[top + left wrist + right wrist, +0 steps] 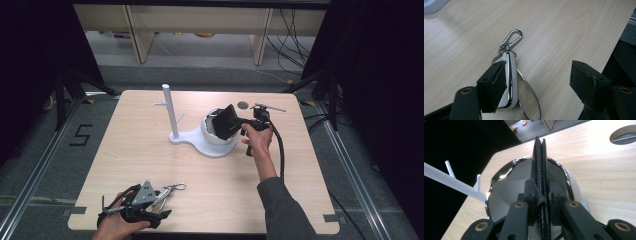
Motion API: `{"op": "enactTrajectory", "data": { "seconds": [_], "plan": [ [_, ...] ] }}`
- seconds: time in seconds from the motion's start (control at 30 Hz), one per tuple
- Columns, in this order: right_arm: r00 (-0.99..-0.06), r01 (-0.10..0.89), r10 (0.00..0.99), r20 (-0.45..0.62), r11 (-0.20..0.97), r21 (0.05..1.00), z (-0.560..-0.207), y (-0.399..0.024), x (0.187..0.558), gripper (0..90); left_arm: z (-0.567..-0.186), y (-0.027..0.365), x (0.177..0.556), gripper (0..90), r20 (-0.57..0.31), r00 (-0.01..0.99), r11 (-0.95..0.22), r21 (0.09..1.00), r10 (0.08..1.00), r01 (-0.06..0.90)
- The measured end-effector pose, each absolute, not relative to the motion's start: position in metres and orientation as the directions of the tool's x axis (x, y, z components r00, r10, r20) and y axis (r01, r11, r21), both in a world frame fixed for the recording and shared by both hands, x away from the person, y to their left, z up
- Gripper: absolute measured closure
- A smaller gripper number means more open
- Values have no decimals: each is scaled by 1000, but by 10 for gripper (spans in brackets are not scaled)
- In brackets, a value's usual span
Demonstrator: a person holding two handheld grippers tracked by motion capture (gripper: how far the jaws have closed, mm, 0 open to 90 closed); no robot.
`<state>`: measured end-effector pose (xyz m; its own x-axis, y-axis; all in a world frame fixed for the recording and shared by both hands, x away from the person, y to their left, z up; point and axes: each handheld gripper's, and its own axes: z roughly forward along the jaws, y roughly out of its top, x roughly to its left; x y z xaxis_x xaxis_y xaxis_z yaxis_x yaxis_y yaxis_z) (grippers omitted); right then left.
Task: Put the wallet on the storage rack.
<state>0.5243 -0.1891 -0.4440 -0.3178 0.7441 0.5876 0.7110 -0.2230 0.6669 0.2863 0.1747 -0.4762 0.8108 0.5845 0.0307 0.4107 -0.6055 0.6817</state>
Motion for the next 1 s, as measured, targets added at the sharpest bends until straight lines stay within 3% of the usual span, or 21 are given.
{"op": "enactTrajectory", "data": {
  "seconds": [0.07, 0.17, 0.33, 0.4, 0.53, 0.6, 1.0],
  "plan": [
    [-304, 730, 735, 606, -229, 644, -444, -190, 524, 762, -476, 175, 286, 289, 42, 818, -617, 679, 574, 398],
    [-304, 719, 778, 550, -192, 668, -447, -193, 526, 617, -476, 175, 285, 289, 33, 808, -602, 685, 588, 410],
    [-284, 721, 773, 568, -218, 658, -437, -204, 520, 457, -475, 177, 286, 289, 30, 800, -594, 687, 599, 419],
    [-322, 683, 795, 515, -181, 708, -434, -214, 518, 439, -474, 178, 286, 289, 24, 798, -587, 691, 602, 421],
    [-289, 702, 787, 545, -214, 680, -423, -226, 504, 403, -474, 178, 286, 289, 25, 792, -584, 690, 610, 428],
    [-357, 671, 785, 507, -162, 724, -424, -234, 499, 398, -475, 178, 286, 289, 29, 793, -589, 686, 609, 427],
    [-432, 639, 796, 425, -62, 766, -428, -263, 432, 345, -476, 178, 288, 288, 32, 791, -590, 684, 611, 428]
  ]
}}
